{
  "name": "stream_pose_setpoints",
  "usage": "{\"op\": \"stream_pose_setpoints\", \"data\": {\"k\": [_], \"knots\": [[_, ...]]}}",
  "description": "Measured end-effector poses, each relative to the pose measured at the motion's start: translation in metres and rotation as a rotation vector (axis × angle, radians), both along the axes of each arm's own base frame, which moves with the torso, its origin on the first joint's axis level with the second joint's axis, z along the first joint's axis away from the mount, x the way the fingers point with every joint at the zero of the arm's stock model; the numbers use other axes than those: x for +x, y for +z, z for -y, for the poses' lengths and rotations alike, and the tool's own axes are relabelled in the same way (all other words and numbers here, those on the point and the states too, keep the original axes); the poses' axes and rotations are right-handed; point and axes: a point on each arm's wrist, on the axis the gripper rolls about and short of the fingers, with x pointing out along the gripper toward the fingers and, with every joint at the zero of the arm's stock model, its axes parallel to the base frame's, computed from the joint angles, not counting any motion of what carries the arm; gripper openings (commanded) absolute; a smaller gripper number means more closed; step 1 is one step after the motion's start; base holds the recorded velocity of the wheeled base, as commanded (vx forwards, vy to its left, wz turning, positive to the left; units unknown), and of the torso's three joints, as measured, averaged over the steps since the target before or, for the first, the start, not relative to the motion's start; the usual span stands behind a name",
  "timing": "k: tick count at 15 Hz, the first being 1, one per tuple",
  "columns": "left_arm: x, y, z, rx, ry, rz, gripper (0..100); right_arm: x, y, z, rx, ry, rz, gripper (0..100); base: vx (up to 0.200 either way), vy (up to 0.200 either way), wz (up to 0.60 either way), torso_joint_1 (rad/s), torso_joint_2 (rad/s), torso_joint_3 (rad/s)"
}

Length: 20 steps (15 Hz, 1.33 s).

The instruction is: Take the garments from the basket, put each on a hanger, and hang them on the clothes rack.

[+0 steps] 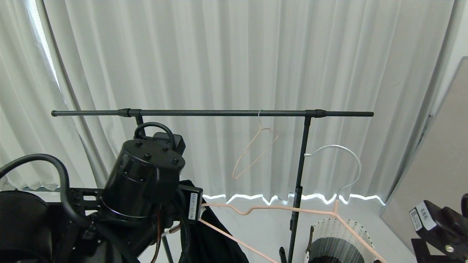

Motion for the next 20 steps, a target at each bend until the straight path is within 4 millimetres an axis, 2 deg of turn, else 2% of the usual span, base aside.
{"op": "stream_pose_setpoints", "data": {"k": [4,8,13,16,20], "knots": [[-0.003,-0.004,0.009,0.014,-0.027,-0.01,0,0.007,-0.004,-0.009,-0.011,-0.002,-0.01,0,0.0,0.0,0.0,0.0,0.0,0.0],[-0.003,-0.006,0.009,0.02,-0.029,-0.013,0,0.011,-0.003,-0.012,-0.006,-0.025,0.0,0,0.0,0.0,0.0,0.0,0.0,0.0],[-0.005,-0.004,0.011,-0.006,-0.026,-0.009,0,0.02,-0.005,-0.027,-0.011,-0.024,0.007,0,0.0,0.0,0.0,0.0,0.0,0.0],[-0.012,-0.003,0.017,-0.043,-0.042,-0.01,0,0.026,-0.012,-0.041,-0.023,-0.041,-0.011,0,0.0,0.0,0.0,0.0,0.0,0.0],[-0.014,-0.001,0.018,-0.053,-0.052,-0.005,0,0.033,-0.018,-0.071,-0.001,-0.097,-0.03,0,0.0,0.0,0.0,0.0,0.0,0.0]]}}
